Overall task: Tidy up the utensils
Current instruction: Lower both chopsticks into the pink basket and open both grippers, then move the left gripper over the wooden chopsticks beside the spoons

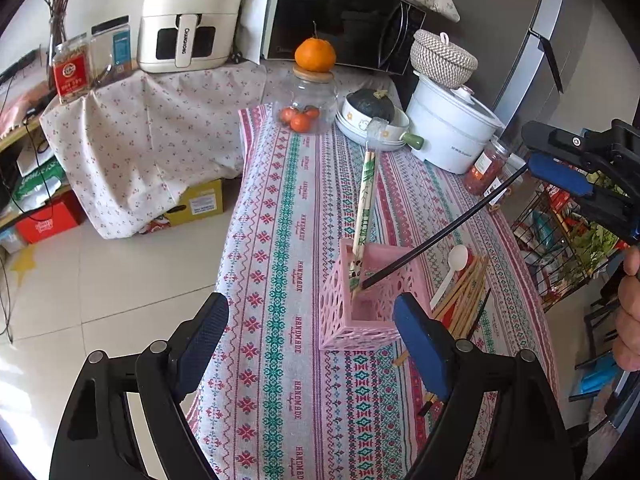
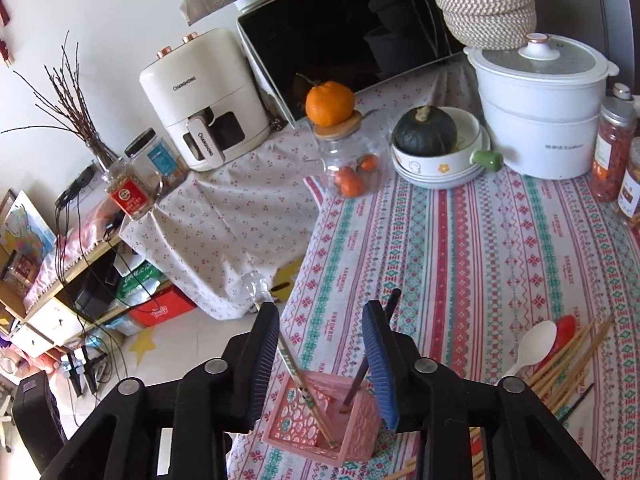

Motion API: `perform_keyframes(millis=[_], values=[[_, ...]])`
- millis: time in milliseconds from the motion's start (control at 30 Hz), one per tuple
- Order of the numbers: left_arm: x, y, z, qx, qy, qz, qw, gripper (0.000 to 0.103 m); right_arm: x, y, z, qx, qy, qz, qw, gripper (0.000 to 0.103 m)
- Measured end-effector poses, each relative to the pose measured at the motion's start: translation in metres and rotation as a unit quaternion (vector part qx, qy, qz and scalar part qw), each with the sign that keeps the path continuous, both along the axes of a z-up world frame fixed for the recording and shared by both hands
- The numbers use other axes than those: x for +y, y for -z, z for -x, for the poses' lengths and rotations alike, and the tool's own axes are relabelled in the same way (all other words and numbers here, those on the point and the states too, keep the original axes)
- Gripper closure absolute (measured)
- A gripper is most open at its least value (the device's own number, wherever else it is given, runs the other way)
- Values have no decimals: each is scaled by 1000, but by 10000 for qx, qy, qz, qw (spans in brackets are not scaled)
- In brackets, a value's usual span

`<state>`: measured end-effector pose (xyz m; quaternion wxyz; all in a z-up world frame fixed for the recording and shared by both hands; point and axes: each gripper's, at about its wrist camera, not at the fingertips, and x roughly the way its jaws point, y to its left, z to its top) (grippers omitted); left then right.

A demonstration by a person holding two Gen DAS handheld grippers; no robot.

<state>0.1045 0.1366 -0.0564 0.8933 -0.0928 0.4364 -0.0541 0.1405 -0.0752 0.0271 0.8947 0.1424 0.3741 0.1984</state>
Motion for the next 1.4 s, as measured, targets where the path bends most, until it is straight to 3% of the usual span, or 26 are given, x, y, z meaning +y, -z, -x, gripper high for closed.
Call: perform_keyframes(millis=[233, 400, 700, 833, 1133, 1267, 1400], values=[[-25, -4, 6, -9, 322, -44, 9995, 16, -36, -15, 20, -205, 142, -47, 9997, 32], [-55, -10, 14, -76, 695, -111, 9975, 16, -75, -10, 36, -220, 412, 68, 9989, 18], [-138, -5, 21, -106, 1561, -546, 9862, 16, -149, 50, 38, 361, 1137, 211, 9926, 6], [-170, 10, 17, 70, 1812, -777, 9803, 16, -175, 79, 30, 756, 1405, 779, 9841, 6], [-226, 49, -16, 423, 2107, -1389, 9667, 18, -224, 111, 23, 1444, 1603, 963, 9717, 6], [-245, 70, -44, 514, 2184, -1636, 9607, 44, -232, 115, 17, 1550, 1639, 1198, 9668, 6], [-253, 88, -77, 856, 2159, -1203, 9652, 71, -235, 120, 14, 1666, 1569, 1109, 9671, 6]])
